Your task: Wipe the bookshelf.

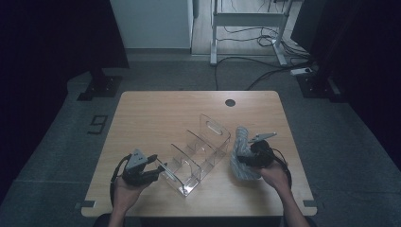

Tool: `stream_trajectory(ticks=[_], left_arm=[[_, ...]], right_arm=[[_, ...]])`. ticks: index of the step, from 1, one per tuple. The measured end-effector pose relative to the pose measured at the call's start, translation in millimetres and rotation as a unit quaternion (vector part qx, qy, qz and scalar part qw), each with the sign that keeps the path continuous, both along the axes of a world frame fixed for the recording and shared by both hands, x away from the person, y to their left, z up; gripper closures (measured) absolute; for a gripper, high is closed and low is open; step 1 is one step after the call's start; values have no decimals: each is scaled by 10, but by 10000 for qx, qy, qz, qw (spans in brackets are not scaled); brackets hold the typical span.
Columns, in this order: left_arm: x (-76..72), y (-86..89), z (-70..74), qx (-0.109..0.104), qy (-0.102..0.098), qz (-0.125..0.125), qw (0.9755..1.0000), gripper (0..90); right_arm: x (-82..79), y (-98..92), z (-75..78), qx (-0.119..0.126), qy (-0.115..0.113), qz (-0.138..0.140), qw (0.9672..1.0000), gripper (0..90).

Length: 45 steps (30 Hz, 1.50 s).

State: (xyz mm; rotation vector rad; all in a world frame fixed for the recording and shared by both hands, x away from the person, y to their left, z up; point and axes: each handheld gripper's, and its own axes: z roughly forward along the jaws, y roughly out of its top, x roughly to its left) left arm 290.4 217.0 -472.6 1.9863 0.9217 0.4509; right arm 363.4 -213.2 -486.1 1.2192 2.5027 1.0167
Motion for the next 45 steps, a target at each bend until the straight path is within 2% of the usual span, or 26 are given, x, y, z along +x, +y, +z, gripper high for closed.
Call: stream_trajectory(ticks=[8, 18, 24, 31, 34, 41, 45], left_arm=[[-1, -4, 3, 8, 12, 16, 10000, 451], [-6, -22, 7, 27, 5, -6, 10000, 452], [-13, -57, 16, 71, 9, -41, 10000, 453], [-18, -86, 24, 103, 22, -85, 9999, 455], [-19, -95, 26, 110, 19, -108, 9999, 455], [-20, -106, 22, 60, 6, -145, 9999, 457], [-15, -104, 21, 52, 12, -136, 9999, 457]], right_arm=[[-156, 40, 54, 40, 46, 271, 9996, 623], [-189, 269, 35, 37, 109, 753, 9971, 620], [-180, 422, 30, 86, 104, 930, 9956, 621], [-139, 578, -20, 77, -51, 1054, 9944, 617], [-136, 640, -71, -37, -239, 1163, 9929, 607], [-82, 699, -120, -65, -307, 1112, 9933, 633], [-54, 739, -163, -137, -253, 1090, 9936, 639]])
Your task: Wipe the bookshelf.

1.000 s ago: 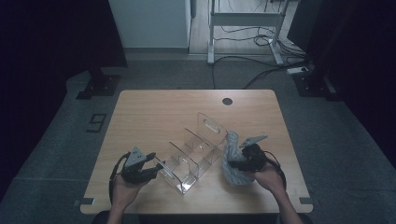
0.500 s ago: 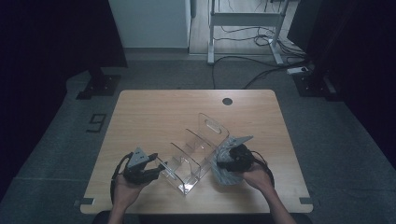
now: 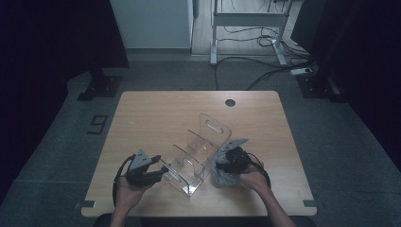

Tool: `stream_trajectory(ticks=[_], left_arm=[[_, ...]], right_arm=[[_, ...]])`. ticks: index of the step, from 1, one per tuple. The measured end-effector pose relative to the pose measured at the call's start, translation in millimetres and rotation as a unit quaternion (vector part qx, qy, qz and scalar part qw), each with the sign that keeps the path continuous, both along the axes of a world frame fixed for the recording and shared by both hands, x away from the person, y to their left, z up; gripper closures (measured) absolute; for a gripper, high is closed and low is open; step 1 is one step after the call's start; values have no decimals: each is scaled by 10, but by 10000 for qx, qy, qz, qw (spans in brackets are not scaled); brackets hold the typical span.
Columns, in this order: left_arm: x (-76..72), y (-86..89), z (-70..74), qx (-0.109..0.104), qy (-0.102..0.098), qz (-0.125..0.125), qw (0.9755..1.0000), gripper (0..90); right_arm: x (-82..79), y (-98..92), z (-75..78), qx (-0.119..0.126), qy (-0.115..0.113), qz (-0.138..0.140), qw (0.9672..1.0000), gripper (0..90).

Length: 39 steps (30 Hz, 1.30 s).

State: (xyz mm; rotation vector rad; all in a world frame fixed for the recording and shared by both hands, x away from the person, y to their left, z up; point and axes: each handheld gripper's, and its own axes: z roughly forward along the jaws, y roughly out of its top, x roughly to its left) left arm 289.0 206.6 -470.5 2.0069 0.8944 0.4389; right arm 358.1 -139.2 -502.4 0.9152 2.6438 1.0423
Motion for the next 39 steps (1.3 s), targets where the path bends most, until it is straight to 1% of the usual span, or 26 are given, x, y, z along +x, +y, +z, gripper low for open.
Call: stream_trajectory(ticks=[3, 8, 9, 13, 18, 20, 21, 24, 27, 28, 32, 33, 36, 38, 39], left_arm=[[2, 0, -1, -7, -1, 10, 10000, 457], [5, 6, -3, -15, -4, 25, 10000, 456], [5, 6, -3, -16, -5, 28, 10000, 456], [4, 8, -4, -23, -10, 46, 10000, 455], [4, 14, -8, -40, -13, 59, 10000, 454], [3, 15, -6, -28, -17, 62, 10000, 454], [2, 15, -6, -30, -16, 64, 10000, 454], [5, 15, -9, -41, -20, 65, 10000, 454], [5, 16, -11, -48, -25, 67, 10000, 453], [5, 16, -12, -48, -29, 69, 10000, 453], [6, 17, -14, -59, -35, 74, 9999, 453], [7, 17, -14, -59, -36, 75, 9999, 453], [7, 18, -15, -62, -36, 75, 9999, 453], [6, 20, -16, -67, -34, 75, 9999, 453], [6, 20, -17, -68, -34, 75, 9999, 453]], right_arm=[[22, 27, -56, -74, 66, -3, 10000, 640], [53, 67, -140, -226, 115, -24, 9997, 640], [62, 77, -166, -252, 176, -47, 9995, 640], [80, 98, -220, -316, 252, -88, 9991, 639], [78, 100, -223, -353, 244, -105, 9990, 635], [67, 89, -205, -420, 220, -92, 9988, 629], [57, 74, -191, -444, 216, -131, 9987, 628], [31, -1, -159, -404, 258, -185, 9987, 629], [6, -60, -120, -360, 233, -221, 9988, 631], [-25, -130, -58, -247, 230, -268, 9991, 633], [-101, -252, 22, -74, 229, -326, 9992, 634], [-118, -281, 34, -59, 213, -316, 9993, 634], [-168, -344, 71, 50, 264, -289, 9992, 634], [-209, -365, 101, 132, 264, -230, 9993, 634], [-243, -368, 129, 184, 254, -158, 9994, 634]])
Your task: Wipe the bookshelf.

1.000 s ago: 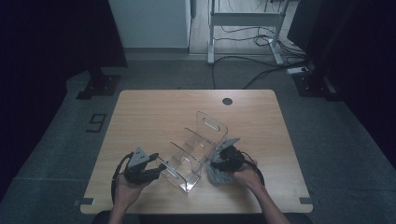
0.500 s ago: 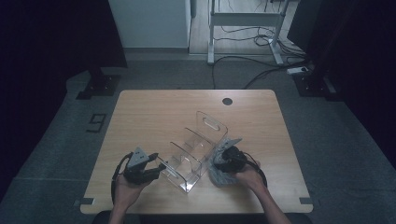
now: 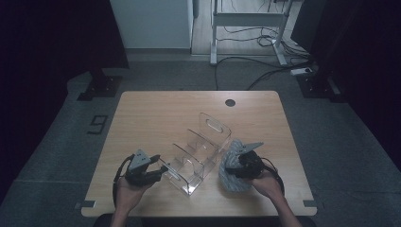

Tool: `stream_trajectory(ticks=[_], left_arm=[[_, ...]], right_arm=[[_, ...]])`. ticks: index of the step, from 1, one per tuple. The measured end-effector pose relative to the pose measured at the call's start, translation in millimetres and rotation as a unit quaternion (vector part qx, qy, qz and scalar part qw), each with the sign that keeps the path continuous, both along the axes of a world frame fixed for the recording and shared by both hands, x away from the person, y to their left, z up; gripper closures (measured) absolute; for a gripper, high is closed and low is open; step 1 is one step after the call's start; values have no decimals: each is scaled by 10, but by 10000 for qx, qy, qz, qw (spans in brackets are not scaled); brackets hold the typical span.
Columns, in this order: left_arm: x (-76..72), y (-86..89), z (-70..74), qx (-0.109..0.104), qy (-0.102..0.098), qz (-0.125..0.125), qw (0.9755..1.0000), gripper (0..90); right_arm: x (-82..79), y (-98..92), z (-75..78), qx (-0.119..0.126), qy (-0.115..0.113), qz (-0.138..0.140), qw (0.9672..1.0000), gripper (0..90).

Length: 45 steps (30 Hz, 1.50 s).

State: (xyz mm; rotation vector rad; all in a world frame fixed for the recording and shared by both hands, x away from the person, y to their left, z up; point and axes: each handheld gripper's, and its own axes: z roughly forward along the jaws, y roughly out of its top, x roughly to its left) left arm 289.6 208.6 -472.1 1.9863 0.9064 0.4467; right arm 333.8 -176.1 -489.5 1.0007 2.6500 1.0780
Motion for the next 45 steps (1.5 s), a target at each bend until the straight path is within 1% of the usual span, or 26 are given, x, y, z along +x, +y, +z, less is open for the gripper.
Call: stream_trajectory(ticks=[3, 7, 10, 14, 18, 21, 22, 24, 30, 37, 41, 45], left_arm=[[-1, -1, 0, 2, -4, 1, 10000, 453], [-1, -1, 0, 1, -3, 1, 10000, 453], [-1, -2, 1, 2, -4, 4, 10000, 453], [-1, -3, 2, 6, -4, 5, 10000, 453], [-1, -6, 5, 18, 0, 7, 10000, 454], [-4, -15, 9, 36, 0, -10, 10000, 454], [-4, -18, 10, 40, 3, -13, 10000, 454], [-5, -24, 11, 40, 2, -8, 10000, 454], [-7, -44, 18, 72, 11, -6, 10000, 455], [-4, -47, 17, 72, 4, 36, 10000, 455], [-3, -47, 17, 74, 4, 54, 10000, 455], [1, -43, 15, 66, -2, 90, 9999, 455]], right_arm=[[-51, 18, 39, 91, -3, 113, 9999, 633], [-104, 103, 49, 111, 31, 326, 9994, 632], [-135, 215, 34, 93, 65, 530, 9985, 630], [-154, 334, 5, 68, 129, 713, 9973, 631], [-166, 461, -8, 79, 75, 874, 9961, 630], [-161, 543, -16, 117, 37, 902, 9958, 622], [-159, 577, -19, 114, -24, 916, 9957, 617], [-156, 631, -31, 107, -70, 941, 9955, 612], [-159, 704, -50, 21, -211, 901, 9957, 636], [-141, 778, -109, -165, -208, 839, 9961, 651], [-133, 827, -175, -325, -212, 810, 9960, 652], [-114, 856, -233, -410, -177, 790, 9959, 651]])
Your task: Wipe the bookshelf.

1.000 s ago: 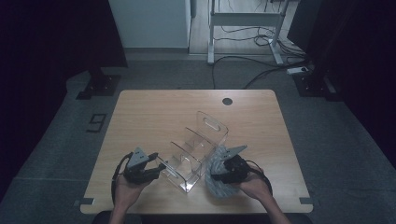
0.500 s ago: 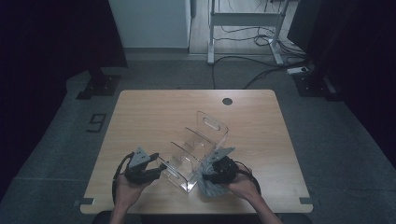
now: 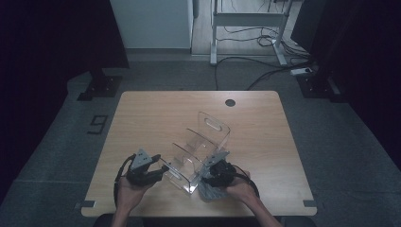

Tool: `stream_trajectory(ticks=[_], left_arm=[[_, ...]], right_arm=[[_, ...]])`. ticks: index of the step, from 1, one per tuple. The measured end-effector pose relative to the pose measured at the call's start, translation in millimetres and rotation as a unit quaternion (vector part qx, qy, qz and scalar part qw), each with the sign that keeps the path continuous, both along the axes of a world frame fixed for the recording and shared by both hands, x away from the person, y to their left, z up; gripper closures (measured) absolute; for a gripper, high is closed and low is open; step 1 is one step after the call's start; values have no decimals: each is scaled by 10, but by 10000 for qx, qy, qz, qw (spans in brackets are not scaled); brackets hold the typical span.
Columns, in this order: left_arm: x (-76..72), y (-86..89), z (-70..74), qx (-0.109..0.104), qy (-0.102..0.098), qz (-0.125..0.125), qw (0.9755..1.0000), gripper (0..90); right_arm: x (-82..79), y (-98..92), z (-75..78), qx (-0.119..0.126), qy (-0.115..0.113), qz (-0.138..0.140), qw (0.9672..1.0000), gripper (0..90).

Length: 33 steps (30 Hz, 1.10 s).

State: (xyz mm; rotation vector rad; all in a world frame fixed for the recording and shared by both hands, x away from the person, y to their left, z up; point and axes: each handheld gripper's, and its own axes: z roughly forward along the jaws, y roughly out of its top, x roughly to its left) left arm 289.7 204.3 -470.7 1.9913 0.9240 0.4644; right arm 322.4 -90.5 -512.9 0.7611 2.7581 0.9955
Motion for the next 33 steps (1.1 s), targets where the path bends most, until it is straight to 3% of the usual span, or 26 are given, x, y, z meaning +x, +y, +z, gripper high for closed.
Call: stream_trajectory(ticks=[19, 28, 33], left_arm=[[18, 10, -23, -34, -70, 176, 9998, 454], [22, 18, -25, -42, -58, 170, 9998, 454], [22, 19, -25, -47, -50, 170, 9998, 453]], right_arm=[[53, 64, -141, -119, 156, -140, 9997, 647], [41, 12, -74, -198, 184, -100, 9996, 645], [-25, -138, 11, -206, 239, -148, 9994, 646]])
